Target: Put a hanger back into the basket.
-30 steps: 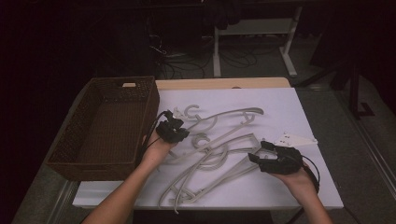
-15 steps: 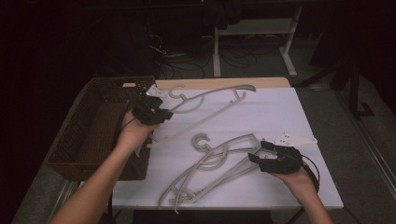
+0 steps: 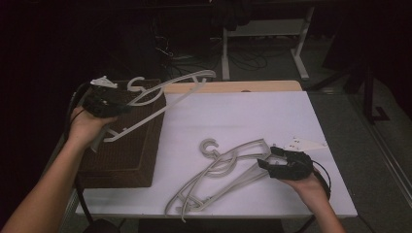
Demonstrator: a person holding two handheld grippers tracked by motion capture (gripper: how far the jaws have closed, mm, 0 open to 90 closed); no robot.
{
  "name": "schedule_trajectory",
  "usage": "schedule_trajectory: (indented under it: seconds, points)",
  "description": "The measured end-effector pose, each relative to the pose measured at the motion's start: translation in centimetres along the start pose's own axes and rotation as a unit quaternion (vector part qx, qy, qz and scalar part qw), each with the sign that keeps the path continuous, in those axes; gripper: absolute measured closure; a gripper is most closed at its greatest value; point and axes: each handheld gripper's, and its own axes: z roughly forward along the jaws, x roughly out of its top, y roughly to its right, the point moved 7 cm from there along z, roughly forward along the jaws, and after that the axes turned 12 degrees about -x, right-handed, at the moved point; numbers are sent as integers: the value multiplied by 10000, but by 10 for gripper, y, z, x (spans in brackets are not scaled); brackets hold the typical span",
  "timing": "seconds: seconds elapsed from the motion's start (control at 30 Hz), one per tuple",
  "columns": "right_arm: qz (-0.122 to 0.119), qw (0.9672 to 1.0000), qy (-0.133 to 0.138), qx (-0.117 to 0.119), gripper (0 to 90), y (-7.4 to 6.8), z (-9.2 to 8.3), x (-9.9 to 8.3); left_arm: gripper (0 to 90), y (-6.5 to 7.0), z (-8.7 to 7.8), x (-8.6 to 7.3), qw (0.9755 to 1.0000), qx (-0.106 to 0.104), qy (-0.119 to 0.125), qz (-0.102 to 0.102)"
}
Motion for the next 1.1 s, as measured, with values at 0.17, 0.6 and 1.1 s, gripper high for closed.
schedule_trajectory:
  seconds: [0.17,0.6,1.1]
  points:
    - [-5,10000,-24,-11,304,0,1,-1,823,-29,-19,-26,9996,241,-57,-116]
    - [4,10000,-47,-37,305,1,4,0,821,-77,-47,-71,9956,848,-105,-385]
    - [9,10000,-69,-48,305,1,5,-1,814,-96,-38,-94,9913,1173,-230,-555]
